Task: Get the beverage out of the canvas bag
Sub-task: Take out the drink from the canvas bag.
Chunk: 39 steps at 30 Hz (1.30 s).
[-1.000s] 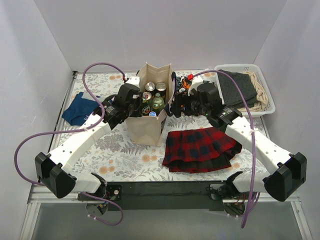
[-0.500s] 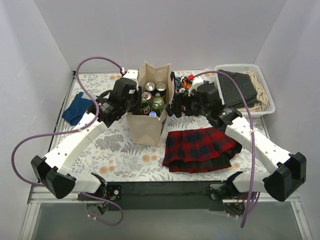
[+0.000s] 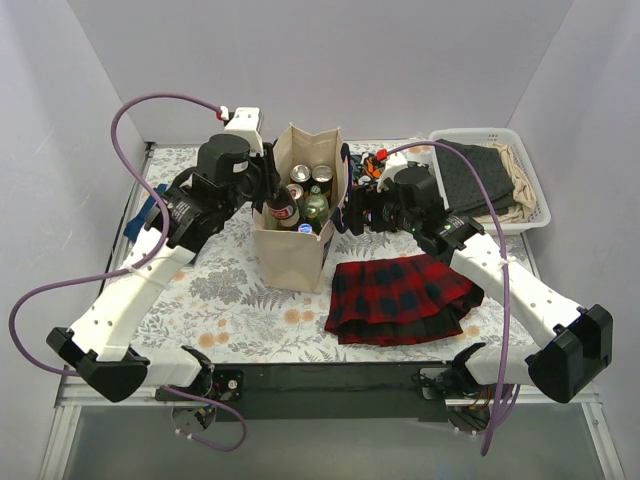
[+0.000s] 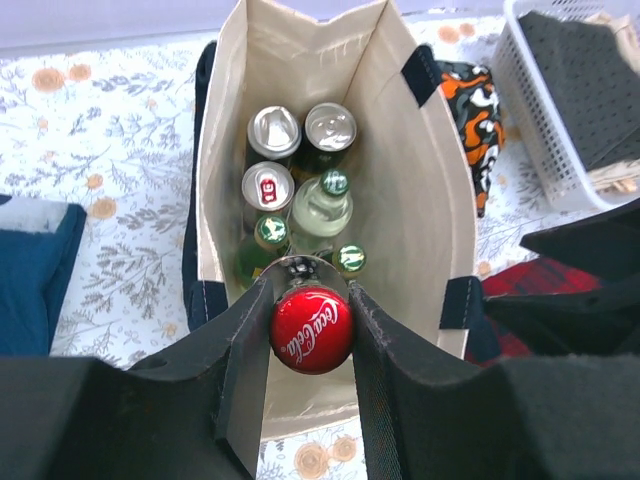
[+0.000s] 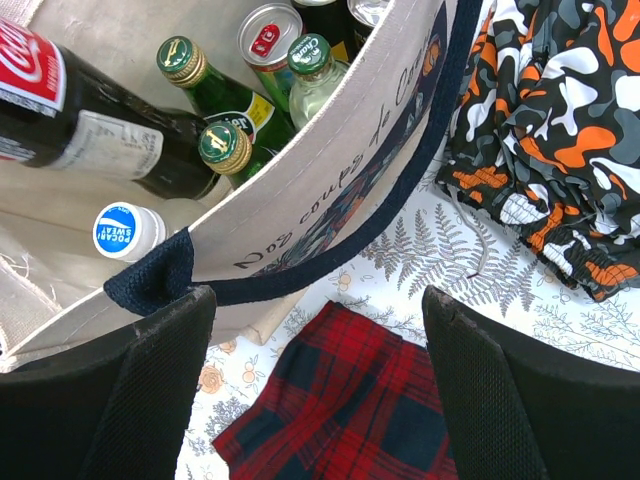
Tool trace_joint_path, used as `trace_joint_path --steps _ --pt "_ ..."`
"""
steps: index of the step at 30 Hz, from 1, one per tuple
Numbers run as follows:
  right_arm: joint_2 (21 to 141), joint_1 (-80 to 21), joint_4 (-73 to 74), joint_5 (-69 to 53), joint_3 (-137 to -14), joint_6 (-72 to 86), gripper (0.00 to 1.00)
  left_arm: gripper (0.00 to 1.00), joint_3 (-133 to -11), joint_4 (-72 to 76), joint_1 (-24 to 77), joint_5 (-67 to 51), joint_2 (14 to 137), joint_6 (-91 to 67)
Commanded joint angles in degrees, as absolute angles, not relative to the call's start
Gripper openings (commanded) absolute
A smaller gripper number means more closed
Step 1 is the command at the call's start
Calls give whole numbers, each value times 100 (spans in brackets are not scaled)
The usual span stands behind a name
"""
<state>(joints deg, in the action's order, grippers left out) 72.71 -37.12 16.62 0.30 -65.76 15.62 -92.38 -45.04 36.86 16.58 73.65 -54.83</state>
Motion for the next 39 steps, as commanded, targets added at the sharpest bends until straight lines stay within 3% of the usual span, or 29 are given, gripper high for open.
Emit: trace_joint_path --steps 1,19,31,39 --pt "7102 -3665 1556 140 -6574 1477 89 0 -9870 -3753 3709 1749 7084 -5406" --pt "7119 -3586 1591 150 -6557 1441 89 0 -11864 -3823 3709 2504 7787 -4536" --pt "6996 -3551 1591 150 -6451 1441 89 0 -12331 -3200 3657 3682 8287 -3692" --pt "6961 -3507 1600 158 -6416 1433 90 0 -12551 -2874 3446 3700 8411 -3428"
